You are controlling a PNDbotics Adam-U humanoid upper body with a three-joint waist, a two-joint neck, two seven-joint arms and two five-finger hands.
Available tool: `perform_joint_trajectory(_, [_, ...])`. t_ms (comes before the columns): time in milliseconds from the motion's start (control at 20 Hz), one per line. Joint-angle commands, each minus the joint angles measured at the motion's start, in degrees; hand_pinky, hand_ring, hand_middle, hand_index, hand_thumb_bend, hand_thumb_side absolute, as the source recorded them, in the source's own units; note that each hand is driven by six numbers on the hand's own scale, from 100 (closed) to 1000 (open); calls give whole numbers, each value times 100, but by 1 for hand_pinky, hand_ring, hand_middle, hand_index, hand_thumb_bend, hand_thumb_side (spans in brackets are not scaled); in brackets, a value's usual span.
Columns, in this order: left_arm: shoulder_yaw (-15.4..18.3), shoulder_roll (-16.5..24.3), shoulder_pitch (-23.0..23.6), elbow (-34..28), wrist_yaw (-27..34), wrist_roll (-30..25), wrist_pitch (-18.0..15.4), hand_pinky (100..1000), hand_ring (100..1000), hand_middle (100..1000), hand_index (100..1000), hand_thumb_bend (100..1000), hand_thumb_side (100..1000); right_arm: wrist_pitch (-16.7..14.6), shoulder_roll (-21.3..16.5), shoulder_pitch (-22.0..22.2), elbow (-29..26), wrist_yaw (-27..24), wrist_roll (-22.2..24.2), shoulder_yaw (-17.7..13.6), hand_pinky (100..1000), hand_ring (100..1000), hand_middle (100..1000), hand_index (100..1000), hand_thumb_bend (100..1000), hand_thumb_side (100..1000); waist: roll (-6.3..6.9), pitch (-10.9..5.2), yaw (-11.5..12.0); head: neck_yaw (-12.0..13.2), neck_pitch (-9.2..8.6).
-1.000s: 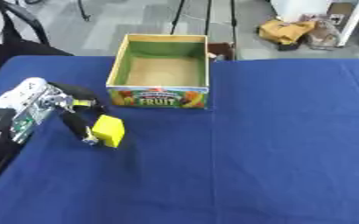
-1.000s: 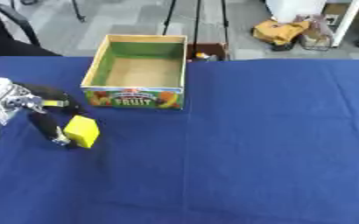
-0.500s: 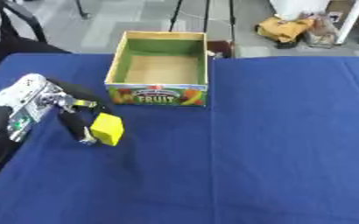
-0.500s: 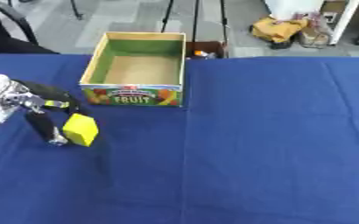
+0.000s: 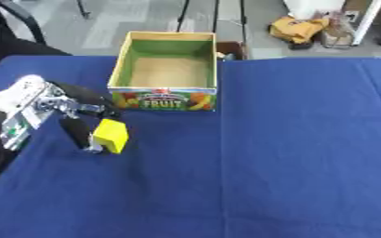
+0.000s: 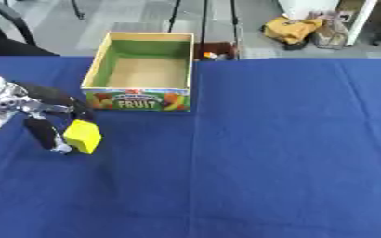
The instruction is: Pick up objects on the table and place them in the box.
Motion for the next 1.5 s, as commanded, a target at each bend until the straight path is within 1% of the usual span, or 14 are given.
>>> perform_joint_trajectory(50, [8, 196, -60, -74, 7, -105, -114, 714, 807, 855, 950, 420, 527, 12, -31, -62, -85, -22, -26, -26, 754, 848, 620, 849, 100, 923, 11, -136, -2, 18, 4])
perform_joint_trajectory(300, [6, 155, -75, -6, -44, -105, -97, 691, 785, 807, 900, 377, 514, 5, -21, -81, -85, -19, -34, -28, 754, 848, 620, 849, 100, 925, 4, -123, -19, 62, -19])
perform_joint_trajectory(500, [29, 117, -87, 39, -90, -88, -79, 655, 747, 760, 857, 351, 510, 5, -17, -98, -85, -15, -46, -35, 754, 848, 620, 850, 100, 926, -6, -109, -36, 76, -45])
perform_joint_trajectory(650, [36, 90, -87, 50, -72, 42, -68, 637, 725, 732, 838, 367, 525, 9, -12, -103, -85, -12, -52, -39, 754, 848, 619, 850, 100, 925, -10, -98, -43, 78, -65])
perform_joint_trajectory(850, [14, 67, -92, 66, -40, 201, -57, 616, 684, 662, 806, 345, 529, 14, -6, -103, -85, -7, -61, -47, 754, 848, 619, 850, 100, 921, -12, -91, -52, 87, -69])
perform_joint_trajectory(1150, [4, 46, -84, 102, 36, 317, -62, 586, 638, 600, 759, 350, 524, 40, -1, -101, -85, -1, -102, -65, 753, 848, 619, 849, 100, 916, -17, -83, -59, 90, -64])
perform_joint_trajectory(1200, [6, 43, -83, 110, 55, 339, -53, 571, 621, 573, 738, 339, 526, 44, 0, -102, -85, 0, -109, -67, 753, 848, 619, 849, 100, 915, -18, -84, -59, 90, -62])
perform_joint_trajectory(1250, [8, 41, -85, 120, 73, 359, -42, 565, 614, 565, 731, 331, 526, 46, 1, -102, -85, 1, -115, -67, 753, 848, 619, 850, 100, 914, -19, -84, -59, 90, -62])
perform_joint_trajectory(1300, [10, 39, -88, 127, 85, 376, -28, 551, 598, 542, 712, 303, 524, 47, 3, -101, -85, 2, -119, -67, 753, 848, 619, 850, 100, 914, -20, -86, -58, 90, -62])
perform_joint_trajectory(1500, [7, 39, -79, 158, 66, 423, 25, 528, 563, 511, 685, 246, 510, 47, 10, -104, -85, 6, -132, -69, 754, 848, 620, 850, 100, 915, -27, -94, -57, 91, -70])
